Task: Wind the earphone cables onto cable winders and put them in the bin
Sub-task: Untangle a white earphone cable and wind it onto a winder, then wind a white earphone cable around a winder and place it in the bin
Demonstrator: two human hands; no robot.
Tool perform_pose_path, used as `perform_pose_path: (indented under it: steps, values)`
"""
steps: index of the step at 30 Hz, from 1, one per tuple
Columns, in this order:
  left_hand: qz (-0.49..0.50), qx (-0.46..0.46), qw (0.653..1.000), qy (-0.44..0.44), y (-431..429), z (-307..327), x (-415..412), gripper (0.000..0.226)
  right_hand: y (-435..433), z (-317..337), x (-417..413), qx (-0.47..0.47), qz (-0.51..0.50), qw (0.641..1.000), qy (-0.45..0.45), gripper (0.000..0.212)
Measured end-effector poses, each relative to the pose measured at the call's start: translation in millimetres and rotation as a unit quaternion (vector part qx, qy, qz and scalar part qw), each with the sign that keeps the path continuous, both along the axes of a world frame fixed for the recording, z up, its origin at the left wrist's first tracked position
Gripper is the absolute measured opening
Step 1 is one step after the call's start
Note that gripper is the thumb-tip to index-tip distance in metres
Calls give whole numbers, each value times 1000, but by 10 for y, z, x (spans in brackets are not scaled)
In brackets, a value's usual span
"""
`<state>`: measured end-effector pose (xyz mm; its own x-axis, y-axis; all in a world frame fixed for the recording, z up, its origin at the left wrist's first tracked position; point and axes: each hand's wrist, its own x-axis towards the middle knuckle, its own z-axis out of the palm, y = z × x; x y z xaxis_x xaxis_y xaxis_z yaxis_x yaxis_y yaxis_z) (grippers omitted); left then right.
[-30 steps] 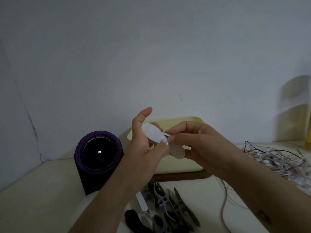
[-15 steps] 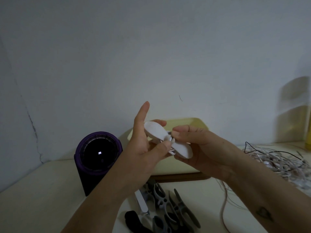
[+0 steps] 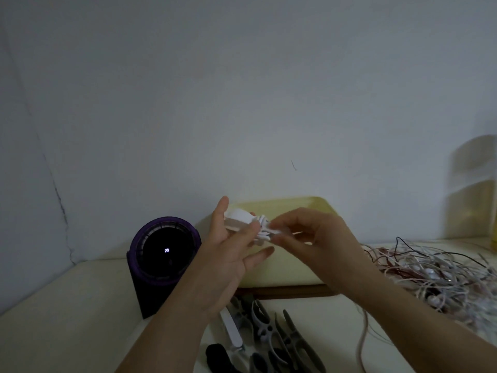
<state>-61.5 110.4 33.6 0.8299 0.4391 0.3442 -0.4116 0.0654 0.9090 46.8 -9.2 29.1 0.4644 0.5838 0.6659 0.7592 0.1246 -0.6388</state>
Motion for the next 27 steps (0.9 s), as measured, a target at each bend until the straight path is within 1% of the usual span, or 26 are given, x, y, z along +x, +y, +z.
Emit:
perform_pose_path:
  steps: [1,3,5,6,8,9,11,16,18,20,23,25,27]
  values:
    - [6,13,1000,23,28,-20,-3,95,14,13,47,8,-6,1000,26,10]
    - [72,93,989,86,100,-76,14,90,63,50,190,32,-51,997,43,7]
    - [150,205,956,147,174,-154,43,77,143,85,368,35,-127,991,27,7]
    - [169,262,934,174,201,-198,44,71,196,90,456,27,-157,987,21,7]
    - [177,349,895,213,227,-262,41,61,292,77,612,-5,-192,981,4,7]
    - [178,375,883,220,232,-279,41,57,322,68,660,-27,-203,979,-9,7]
    - [183,399,872,218,245,-295,50,53,320,59,693,-50,-213,975,-26,8]
    - [188,435,853,219,274,-349,83,50,6,21,603,-34,-201,977,-62,3]
    - [193,446,846,219,259,-360,97,50,-219,-3,627,-59,-196,976,-70,4]
    - [207,459,837,213,217,-365,110,47,-474,-18,669,-112,-188,974,-60,5]
    - [223,505,818,161,13,-404,182,40,-887,-87,735,-233,-161,958,-45,8]
    - [185,549,803,140,-185,-445,270,35,-1097,-154,757,-305,-145,940,-52,7]
    - [114,590,784,153,-411,-498,390,32,-1270,-213,761,-347,-134,926,-63,7]
